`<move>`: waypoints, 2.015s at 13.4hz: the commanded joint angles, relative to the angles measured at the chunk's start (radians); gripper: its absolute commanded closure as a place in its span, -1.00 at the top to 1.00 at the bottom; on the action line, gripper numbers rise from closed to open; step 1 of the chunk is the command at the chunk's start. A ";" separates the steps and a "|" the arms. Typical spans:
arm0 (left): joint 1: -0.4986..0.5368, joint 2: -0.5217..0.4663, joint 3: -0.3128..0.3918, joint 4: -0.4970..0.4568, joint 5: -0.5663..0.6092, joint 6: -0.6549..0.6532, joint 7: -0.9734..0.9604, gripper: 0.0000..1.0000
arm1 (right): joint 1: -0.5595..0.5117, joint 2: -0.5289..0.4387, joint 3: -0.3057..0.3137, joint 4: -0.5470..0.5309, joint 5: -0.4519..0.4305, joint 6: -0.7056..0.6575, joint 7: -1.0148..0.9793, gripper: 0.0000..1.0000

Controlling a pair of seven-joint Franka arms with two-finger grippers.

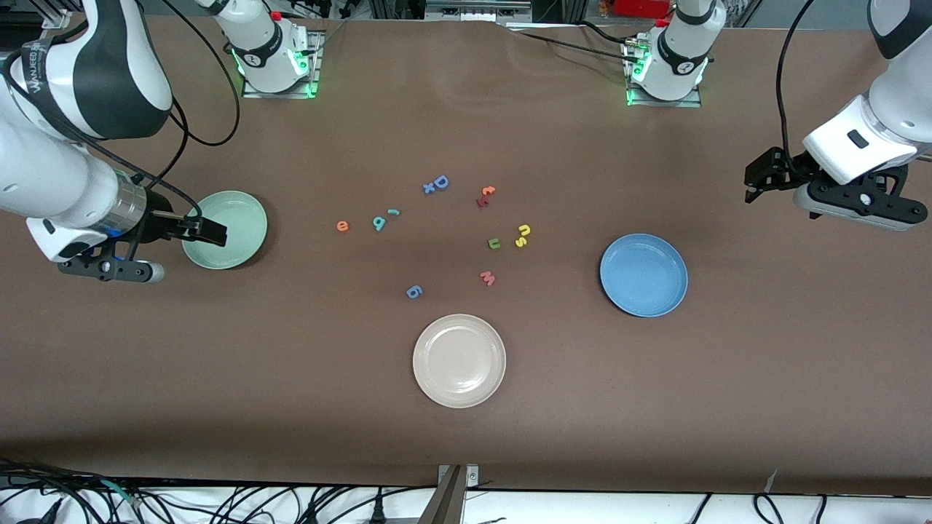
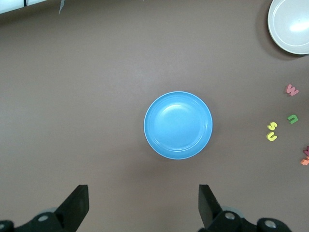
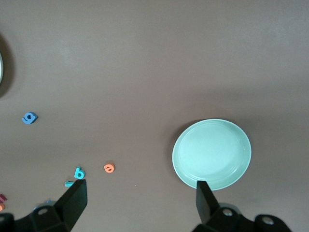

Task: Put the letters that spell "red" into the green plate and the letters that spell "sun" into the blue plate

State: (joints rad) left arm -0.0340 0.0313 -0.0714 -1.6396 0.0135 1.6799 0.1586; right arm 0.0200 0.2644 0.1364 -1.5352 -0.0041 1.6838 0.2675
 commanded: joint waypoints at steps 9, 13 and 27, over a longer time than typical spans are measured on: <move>-0.122 0.120 -0.010 0.009 -0.107 0.044 -0.022 1.00 | -0.002 -0.007 0.000 0.006 0.021 -0.006 -0.004 1.00; -0.214 0.218 -0.011 0.004 -0.118 0.127 -0.108 1.00 | -0.002 -0.007 0.000 0.006 0.021 -0.004 -0.004 1.00; -0.489 0.447 -0.010 -0.270 -0.124 0.725 -0.451 1.00 | -0.006 -0.007 -0.003 0.006 0.038 -0.003 -0.008 1.00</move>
State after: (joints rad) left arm -0.4903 0.4962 -0.0952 -1.8210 -0.0867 2.3114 -0.2566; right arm 0.0198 0.2645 0.1362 -1.5333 0.0087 1.6839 0.2675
